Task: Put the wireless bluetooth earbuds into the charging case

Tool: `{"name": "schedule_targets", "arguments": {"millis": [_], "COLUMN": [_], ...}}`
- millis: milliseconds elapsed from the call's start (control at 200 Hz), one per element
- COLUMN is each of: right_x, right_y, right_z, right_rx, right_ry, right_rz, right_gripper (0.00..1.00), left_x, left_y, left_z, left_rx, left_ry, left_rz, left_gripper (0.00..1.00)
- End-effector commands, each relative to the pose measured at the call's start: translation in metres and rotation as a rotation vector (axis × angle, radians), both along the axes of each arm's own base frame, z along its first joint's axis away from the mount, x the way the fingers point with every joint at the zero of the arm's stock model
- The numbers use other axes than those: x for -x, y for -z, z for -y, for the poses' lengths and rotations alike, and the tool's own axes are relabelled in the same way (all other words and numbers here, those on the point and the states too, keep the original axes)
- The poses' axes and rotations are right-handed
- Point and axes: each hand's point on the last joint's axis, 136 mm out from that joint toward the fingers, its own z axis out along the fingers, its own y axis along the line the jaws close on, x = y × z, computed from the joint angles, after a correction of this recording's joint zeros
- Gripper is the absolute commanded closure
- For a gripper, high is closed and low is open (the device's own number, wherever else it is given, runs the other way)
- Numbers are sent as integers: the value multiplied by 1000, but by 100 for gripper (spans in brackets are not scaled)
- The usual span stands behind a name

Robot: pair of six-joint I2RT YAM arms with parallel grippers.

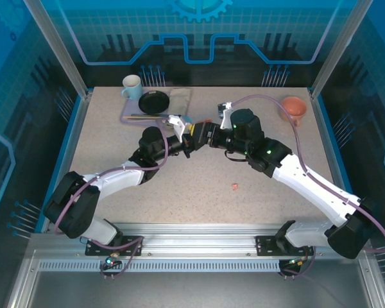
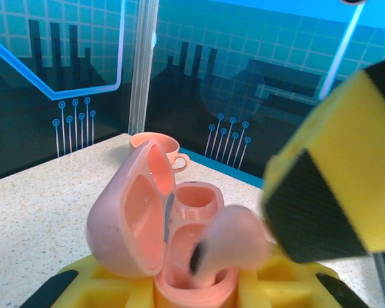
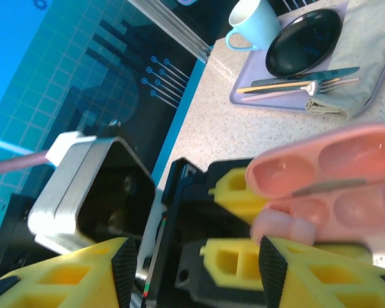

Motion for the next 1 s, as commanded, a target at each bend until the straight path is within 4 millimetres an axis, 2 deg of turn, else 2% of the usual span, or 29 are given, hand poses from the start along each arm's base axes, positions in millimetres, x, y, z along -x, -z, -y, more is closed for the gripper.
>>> {"name": "schedule_targets", "arguments": {"millis": [0, 145, 295, 495, 595, 715, 845, 990], "right_x": [-11, -17, -10, 3, 5, 9, 30, 49], "right_y": [-11, -7, -15, -28, -21, 19, 86, 150], "right_z": [3, 5, 12, 33, 57, 103, 153, 169], "right_rx": [3, 7, -7, -5, 29, 163, 350, 507], "right_ry": [21, 29, 27, 52, 119, 271, 421, 435], "right_rz": [32, 21, 33, 55, 41, -86, -286, -429], "right_gripper": [44, 45, 45, 45, 44, 44, 44, 46], "left_x": [11, 12, 12, 12, 13, 16, 23, 32], "left_y": [-31, -31, -31, -30, -29, -26, -20, -16], "left_z": [1, 2, 1, 0, -1, -6, -13, -20], "left_rx": [40, 40, 39, 37, 34, 30, 23, 23], "left_ry": [34, 36, 32, 28, 24, 10, -5, -13], "left_rz": [90, 90, 90, 95, 95, 92, 89, 82], "left_gripper": [100, 100, 100, 100, 100, 100, 100, 100]}}
